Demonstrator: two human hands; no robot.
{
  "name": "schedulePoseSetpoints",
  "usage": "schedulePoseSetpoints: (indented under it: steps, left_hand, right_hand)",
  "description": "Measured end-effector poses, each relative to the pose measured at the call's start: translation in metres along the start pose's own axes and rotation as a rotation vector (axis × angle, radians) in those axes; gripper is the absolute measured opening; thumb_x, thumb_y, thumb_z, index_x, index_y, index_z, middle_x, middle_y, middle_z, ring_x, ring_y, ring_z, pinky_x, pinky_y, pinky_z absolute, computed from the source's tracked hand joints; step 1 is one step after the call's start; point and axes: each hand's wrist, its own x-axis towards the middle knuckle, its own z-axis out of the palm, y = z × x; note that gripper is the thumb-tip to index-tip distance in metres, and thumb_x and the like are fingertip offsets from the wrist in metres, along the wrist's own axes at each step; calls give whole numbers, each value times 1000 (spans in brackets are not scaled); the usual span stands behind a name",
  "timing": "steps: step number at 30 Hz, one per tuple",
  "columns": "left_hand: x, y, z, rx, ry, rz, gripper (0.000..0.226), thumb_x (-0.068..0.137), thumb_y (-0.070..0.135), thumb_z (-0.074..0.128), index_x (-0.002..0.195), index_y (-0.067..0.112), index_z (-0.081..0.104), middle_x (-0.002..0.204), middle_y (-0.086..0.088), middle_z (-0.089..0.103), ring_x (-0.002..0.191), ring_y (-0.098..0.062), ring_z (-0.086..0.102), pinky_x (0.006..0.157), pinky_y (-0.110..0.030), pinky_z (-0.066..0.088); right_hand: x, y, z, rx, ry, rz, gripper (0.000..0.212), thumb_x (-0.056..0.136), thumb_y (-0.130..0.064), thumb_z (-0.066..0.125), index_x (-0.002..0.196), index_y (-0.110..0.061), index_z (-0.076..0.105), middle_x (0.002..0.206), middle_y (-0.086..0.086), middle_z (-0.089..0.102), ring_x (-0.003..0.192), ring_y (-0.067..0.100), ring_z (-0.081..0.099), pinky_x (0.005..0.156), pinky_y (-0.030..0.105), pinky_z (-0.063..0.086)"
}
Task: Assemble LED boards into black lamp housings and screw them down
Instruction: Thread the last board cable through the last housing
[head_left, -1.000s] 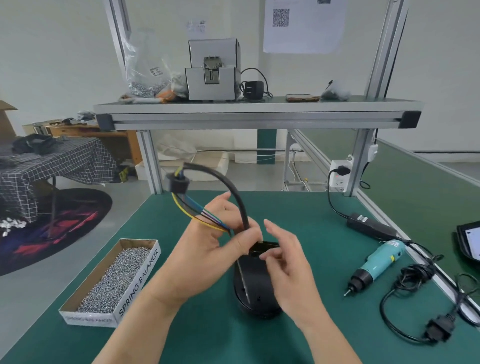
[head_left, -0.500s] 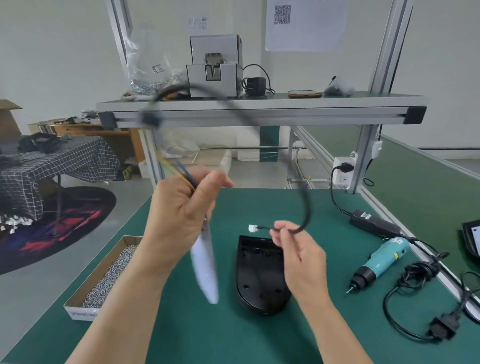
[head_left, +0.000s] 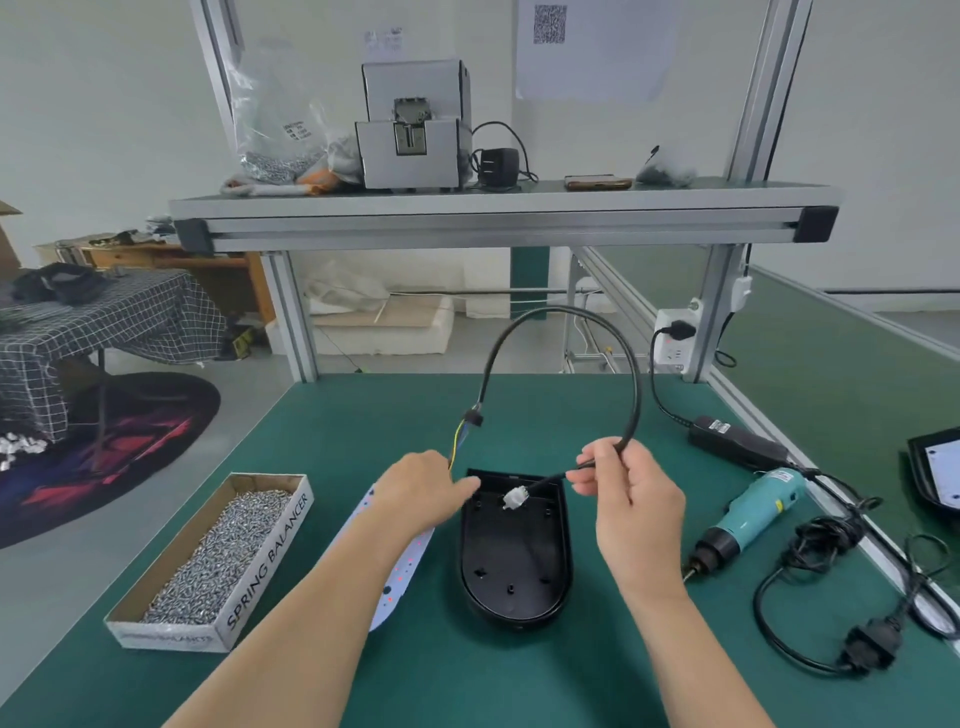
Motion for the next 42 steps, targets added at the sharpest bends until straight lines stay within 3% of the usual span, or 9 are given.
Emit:
schedulePoseSetpoints:
  steps: [8,12,20,25,29,32,34,37,42]
  left_hand:
    - [8,9,25,-186,-111,-51,30,73,23,61,61,14,35,61,0,46,53,-22,41,48,-24,28]
    - [3,12,24,-204,-22,20,28,78,26,59,63,14,39,63,-2,50,59,-25,47,49,-28,32]
    - [-23,26,-7,-144,205,329,43,94,40,59,67,20,33,63,4,46,72,-30,51,62,-37,29]
    - [-33,37,-24,-376,192,391,43,95,36,62,66,19,36,60,6,44,58,-14,42,57,-34,31]
    - [-40,32,-35,-527,148,384,43,99,30,60,69,10,37,62,-1,41,60,-18,37,61,-35,32]
    - [-44,32,-39,-634,93,379,44,100,27,58,74,-1,36,66,-5,36,62,-17,35,63,-35,30]
    - [-45,33,-40,-661,80,384,42,100,25,58,73,1,35,64,-2,35,62,-16,33,62,-34,28]
    - [-45,34,-41,-691,39,391,38,101,24,56,77,-2,43,67,-2,41,65,-17,37,65,-34,32]
    - [-44,22,-44,-748,56,353,40,101,23,57,75,2,37,66,-1,35,64,-17,33,65,-35,28]
  right_hand:
    - [4,2,2,-162,-189,-87,22,104,-13,52,86,-15,65,80,-6,69,74,10,71,71,25,58]
    - [13,-16,-6,-221,-313,-166,22,105,-22,49,92,-22,65,80,-11,66,73,11,68,71,26,55]
    - [37,-42,-16,-282,-287,-126,22,105,-24,50,94,-23,69,79,-9,68,73,7,68,75,31,57]
    - [26,-33,-18,-541,-405,-285,30,96,-29,66,126,-31,69,120,-14,58,116,12,43,106,30,36]
    - [23,-32,-35,-106,-485,9,62,80,-70,60,140,-59,45,132,-37,49,124,-11,41,98,16,37]
    - [23,-29,-37,244,-498,237,61,73,-88,52,125,-56,62,118,-20,69,88,11,57,76,29,42]
    - [22,-26,-32,465,-605,369,68,73,-83,58,128,-44,65,111,-3,71,83,25,57,71,33,47]
    - [20,-19,-27,646,-743,449,71,87,-61,52,147,-22,49,142,5,61,127,24,60,97,32,52]
    - [26,-12,-30,365,-873,385,55,95,-46,53,143,-19,49,141,-7,62,131,10,56,106,27,45]
